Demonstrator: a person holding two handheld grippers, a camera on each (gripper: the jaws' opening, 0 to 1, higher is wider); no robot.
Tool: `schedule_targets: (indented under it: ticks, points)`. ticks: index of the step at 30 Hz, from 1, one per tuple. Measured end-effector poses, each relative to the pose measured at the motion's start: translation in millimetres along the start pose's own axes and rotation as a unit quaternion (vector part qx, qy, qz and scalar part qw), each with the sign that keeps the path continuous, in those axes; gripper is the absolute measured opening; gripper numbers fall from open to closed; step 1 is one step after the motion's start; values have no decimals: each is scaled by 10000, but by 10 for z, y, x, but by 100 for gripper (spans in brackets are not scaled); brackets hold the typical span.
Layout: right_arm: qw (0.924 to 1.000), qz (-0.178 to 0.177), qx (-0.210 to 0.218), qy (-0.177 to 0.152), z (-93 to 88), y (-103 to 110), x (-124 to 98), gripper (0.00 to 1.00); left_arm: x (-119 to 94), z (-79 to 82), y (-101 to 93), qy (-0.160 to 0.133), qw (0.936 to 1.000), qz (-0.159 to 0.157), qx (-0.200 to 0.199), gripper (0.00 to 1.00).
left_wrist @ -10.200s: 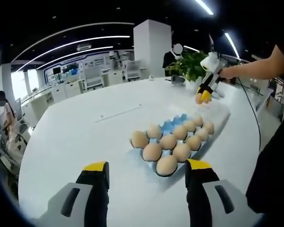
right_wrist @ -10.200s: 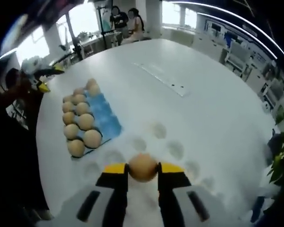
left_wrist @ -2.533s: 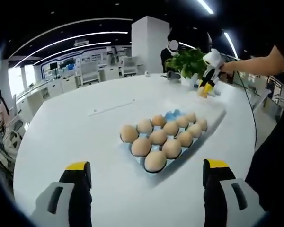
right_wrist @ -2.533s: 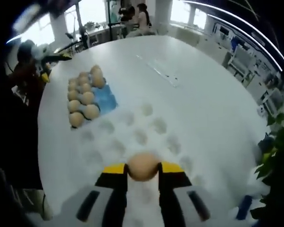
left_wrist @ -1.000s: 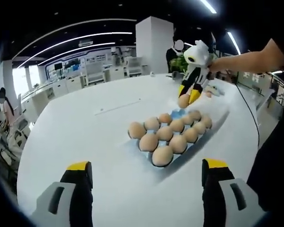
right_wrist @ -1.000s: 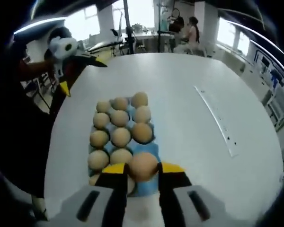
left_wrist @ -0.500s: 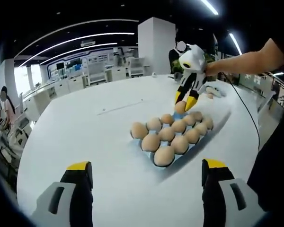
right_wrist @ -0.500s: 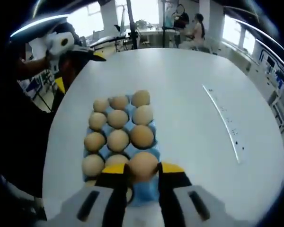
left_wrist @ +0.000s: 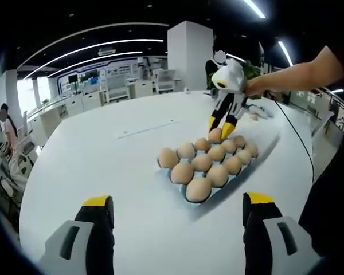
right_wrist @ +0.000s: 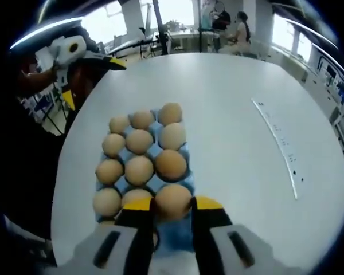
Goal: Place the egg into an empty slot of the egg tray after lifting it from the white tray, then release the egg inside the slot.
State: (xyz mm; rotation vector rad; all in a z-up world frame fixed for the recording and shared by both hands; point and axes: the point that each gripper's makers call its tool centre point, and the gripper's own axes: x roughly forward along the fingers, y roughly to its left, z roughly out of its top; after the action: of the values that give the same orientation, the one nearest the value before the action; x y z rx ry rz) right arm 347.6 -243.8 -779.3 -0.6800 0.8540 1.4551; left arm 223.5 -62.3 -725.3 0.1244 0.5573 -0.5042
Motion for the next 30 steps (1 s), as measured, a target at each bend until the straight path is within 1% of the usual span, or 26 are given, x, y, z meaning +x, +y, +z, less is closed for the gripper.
schedule_targets:
  ticks: [6, 15, 21, 23, 28, 30]
  points:
    - [9999, 75, -10, 84, -33, 9, 28, 25, -1, 25, 27, -16, 10000, 41, 20, 94]
    - [9995, 138, -95, 252, -80, -28, 77, 25, 37, 34, 1, 20, 10000, -40, 13, 92]
    - [9983, 172, -329, 443, -85, -19, 169, 25, 39, 46, 21, 20, 10000, -24, 16, 91]
    - [9985, 194, -298, 423, -74, -35, 152, 25, 37, 34, 34, 64, 10000, -14, 16, 91]
    - [9990, 167, -230, 352, -86, -28, 148, 25, 37, 41, 43, 40, 10000, -1, 31, 90]
    - [9991, 166, -237, 294, -86, -31, 146, 25, 47, 28, 45, 94, 9999, 5, 76, 88]
